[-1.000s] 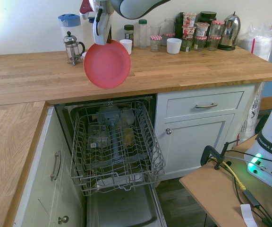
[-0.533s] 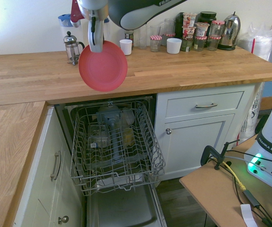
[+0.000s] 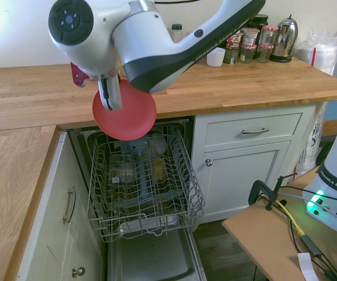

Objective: Put the plate in the dishwasher

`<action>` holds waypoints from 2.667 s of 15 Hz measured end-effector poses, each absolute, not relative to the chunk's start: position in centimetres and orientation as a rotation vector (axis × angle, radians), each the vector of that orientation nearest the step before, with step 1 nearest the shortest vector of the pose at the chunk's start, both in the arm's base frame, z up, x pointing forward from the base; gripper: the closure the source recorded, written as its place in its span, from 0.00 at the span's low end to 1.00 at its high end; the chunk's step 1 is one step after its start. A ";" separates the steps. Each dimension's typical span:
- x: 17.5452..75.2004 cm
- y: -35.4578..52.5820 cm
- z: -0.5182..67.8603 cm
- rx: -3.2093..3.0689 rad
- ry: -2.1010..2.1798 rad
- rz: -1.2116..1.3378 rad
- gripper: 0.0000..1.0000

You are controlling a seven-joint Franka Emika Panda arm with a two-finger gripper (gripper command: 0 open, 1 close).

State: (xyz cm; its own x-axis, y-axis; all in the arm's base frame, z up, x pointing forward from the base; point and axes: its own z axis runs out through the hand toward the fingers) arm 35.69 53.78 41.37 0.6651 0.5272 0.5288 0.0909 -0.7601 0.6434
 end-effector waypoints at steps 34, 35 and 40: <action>31.1 60.7 20.4 2.111 0.285 1.123 1.00; 31.2 60.8 20.1 2.108 0.282 1.125 1.00; 31.3 61.2 18.1 2.097 0.284 1.135 1.00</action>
